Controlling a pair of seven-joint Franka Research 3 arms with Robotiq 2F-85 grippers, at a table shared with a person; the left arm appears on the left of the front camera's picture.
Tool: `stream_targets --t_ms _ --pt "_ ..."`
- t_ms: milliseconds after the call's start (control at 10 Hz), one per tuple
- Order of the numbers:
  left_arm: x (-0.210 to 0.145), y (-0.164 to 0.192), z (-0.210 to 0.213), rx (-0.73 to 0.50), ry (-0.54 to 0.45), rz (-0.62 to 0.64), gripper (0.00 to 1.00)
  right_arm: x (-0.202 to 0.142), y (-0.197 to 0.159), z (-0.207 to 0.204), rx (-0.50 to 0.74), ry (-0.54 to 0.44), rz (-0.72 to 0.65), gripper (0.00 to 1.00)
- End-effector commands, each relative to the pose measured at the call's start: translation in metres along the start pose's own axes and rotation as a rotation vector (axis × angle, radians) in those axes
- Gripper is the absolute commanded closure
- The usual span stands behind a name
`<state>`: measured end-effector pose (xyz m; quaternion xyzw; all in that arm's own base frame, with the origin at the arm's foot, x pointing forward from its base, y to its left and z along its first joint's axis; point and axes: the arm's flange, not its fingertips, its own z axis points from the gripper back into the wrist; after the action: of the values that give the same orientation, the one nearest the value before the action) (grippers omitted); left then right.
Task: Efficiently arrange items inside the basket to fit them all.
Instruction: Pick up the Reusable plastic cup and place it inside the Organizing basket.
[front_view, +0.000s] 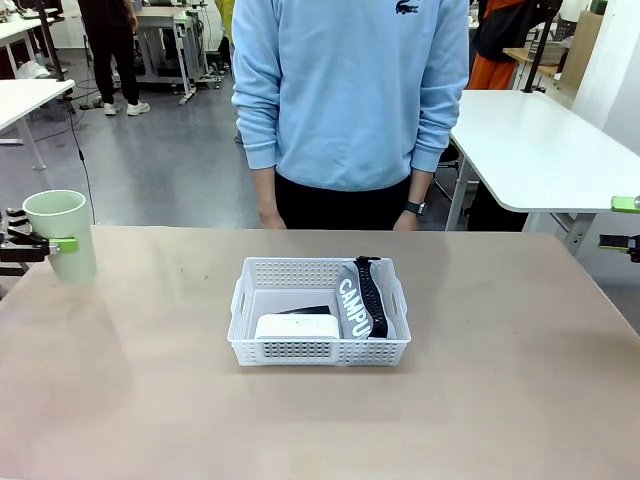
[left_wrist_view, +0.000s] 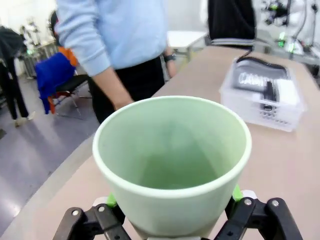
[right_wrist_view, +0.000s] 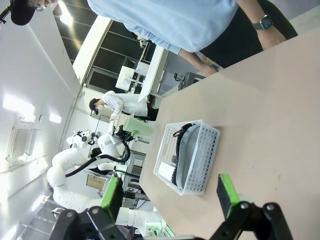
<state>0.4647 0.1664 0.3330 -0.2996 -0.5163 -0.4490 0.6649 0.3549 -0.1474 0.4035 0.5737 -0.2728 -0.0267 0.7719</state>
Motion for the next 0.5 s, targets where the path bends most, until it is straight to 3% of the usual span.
stream_targets --t_ms 0,100,300,400 --pt "0.07 -0.067 0.011 -0.088 0.053 -0.094 0.69 -0.002 0.001 0.002 0.006 0.007 0.017 0.0" --pt "0.092 -0.102 0.024 -0.137 0.049 -0.143 0.69 -0.002 0.001 0.002 0.006 0.007 0.017 0.0" --pt "0.106 -0.152 0.059 -0.098 0.001 -0.23 0.69 -0.002 0.001 0.002 0.006 0.007 0.017 0.0" --pt "0.101 -0.164 0.075 -0.036 -0.028 -0.214 0.69 -0.002 0.001 0.002 0.006 0.007 0.017 0.0"
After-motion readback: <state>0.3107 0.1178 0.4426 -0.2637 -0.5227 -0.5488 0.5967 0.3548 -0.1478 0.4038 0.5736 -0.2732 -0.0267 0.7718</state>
